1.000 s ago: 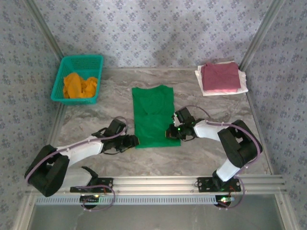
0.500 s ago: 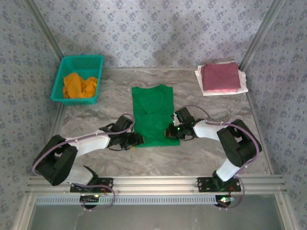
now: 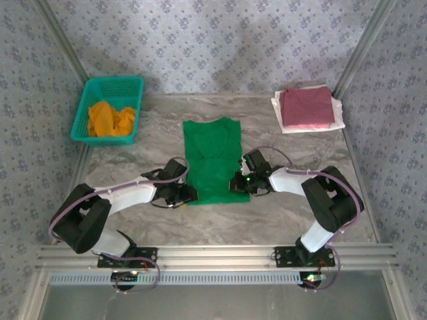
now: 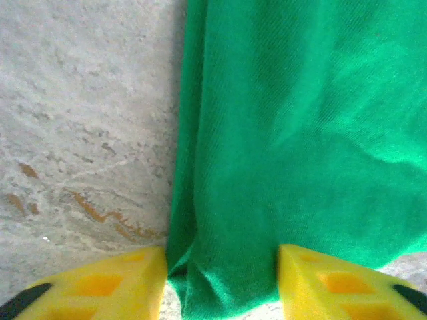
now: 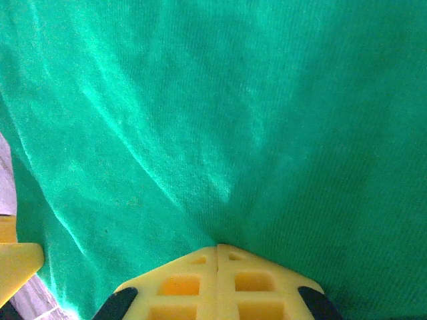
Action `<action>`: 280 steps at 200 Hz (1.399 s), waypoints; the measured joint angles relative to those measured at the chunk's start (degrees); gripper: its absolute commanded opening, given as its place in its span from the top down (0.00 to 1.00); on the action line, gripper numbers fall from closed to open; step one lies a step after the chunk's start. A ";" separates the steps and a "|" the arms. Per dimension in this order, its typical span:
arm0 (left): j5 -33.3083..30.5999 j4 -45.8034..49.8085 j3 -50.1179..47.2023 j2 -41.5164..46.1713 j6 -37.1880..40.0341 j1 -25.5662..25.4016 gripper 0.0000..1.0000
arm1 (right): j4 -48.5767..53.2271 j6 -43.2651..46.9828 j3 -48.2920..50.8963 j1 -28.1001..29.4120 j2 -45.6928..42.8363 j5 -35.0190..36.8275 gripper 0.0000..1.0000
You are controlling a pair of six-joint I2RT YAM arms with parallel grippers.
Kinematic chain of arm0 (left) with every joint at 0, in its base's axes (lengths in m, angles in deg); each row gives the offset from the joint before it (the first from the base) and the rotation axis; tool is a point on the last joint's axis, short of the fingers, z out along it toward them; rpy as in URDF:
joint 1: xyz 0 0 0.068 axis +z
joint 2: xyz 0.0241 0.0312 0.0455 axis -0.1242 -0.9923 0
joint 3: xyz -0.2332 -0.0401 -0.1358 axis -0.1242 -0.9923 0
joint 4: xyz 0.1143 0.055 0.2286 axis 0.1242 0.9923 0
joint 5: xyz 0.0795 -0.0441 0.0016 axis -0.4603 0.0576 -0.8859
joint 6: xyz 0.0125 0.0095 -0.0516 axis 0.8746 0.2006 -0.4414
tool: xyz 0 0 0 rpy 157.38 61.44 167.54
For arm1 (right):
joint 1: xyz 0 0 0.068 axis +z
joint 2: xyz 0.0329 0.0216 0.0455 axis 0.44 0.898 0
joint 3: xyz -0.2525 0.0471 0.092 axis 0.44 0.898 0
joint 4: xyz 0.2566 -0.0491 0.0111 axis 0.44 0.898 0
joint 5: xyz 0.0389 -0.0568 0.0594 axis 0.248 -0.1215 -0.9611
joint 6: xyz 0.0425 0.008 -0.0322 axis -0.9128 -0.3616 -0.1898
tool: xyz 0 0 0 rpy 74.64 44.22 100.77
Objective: Fold and stack the t-shirts
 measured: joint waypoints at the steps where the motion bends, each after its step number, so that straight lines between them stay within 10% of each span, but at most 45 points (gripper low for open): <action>1: 0.00 0.22 0.20 -0.15 0.13 0.00 0.59 | 0.00 -0.02 0.00 0.00 0.00 0.00 1.00; 78: -0.85 2.82 5.03 -4.85 3.39 -0.02 1.00 | -0.79 -0.09 0.44 0.37 -0.20 0.46 1.00; 151: -2.86 4.55 6.75 -4.11 4.52 -0.02 1.00 | 8.22 -1.49 0.66 -1.01 -13.64 1.68 0.67; 280: -2.97 4.44 6.75 -3.37 4.55 0.00 1.00 | 8.98 -8.74 13.86 -6.71 -18.21 -3.48 0.61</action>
